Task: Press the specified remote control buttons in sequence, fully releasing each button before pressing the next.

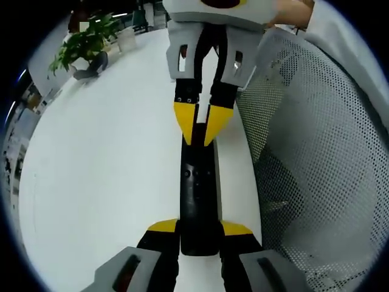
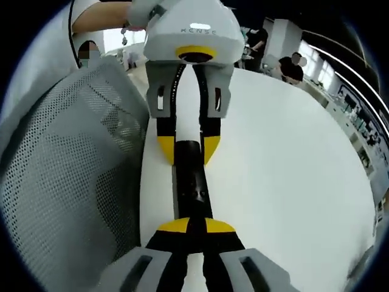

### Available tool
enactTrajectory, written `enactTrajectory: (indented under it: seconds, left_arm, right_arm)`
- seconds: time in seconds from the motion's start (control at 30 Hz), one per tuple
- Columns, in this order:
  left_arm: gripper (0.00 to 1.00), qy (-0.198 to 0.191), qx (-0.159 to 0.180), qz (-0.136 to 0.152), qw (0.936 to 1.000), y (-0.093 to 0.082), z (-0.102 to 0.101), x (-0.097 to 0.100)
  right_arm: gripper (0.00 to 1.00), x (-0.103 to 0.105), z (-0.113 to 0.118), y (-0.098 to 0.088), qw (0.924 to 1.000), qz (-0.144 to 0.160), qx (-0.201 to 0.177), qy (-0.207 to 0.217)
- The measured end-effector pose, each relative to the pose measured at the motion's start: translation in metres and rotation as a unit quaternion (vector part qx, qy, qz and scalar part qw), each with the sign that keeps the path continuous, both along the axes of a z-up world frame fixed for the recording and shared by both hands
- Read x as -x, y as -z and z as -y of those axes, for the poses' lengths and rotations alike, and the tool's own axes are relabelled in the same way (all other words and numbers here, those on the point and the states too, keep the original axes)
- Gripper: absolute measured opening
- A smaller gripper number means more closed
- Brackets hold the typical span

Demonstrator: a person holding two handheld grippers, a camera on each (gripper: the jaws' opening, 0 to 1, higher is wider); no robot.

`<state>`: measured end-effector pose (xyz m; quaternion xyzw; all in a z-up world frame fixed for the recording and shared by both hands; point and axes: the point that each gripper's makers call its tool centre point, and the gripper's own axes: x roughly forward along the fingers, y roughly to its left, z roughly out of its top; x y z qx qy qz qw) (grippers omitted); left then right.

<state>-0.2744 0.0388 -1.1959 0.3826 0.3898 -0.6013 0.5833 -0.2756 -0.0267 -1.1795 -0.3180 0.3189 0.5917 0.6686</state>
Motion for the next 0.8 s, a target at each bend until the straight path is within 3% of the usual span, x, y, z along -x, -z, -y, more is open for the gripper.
enactTrajectory:
  seconds: [0.13, 0.27, 0.4, 0.6, 0.8]
  left_arm:
    - [0.23, -0.002, 0.003, 0.000, 1.0000, 0.000, 0.000, 0.000]
    - [0.23, -0.002, 0.005, 0.000, 1.0000, 0.000, 0.000, 0.000]
    - [0.23, -0.004, 0.009, 0.000, 1.0000, 0.000, 0.000, 0.000]
    - [0.23, -0.003, 0.014, -0.001, 0.9999, 0.000, 0.000, 0.000]
    - [0.23, -0.002, 0.018, 0.001, 0.9998, 0.000, 0.000, 0.000]
  right_arm:
    - [0.09, -0.003, -0.005, -0.001, 0.9998, -0.017, -0.008, 0.007]
    - [0.09, 0.001, -0.006, 0.005, 0.9995, -0.013, 0.014, -0.025]
    - [0.08, 0.000, -0.007, 0.003, 0.9993, -0.015, 0.013, -0.032]
    - [0.08, 0.003, -0.009, 0.005, 0.9919, -0.003, 0.075, -0.103]
    - [0.07, 0.000, -0.010, 0.007, 0.9931, -0.042, 0.081, -0.073]
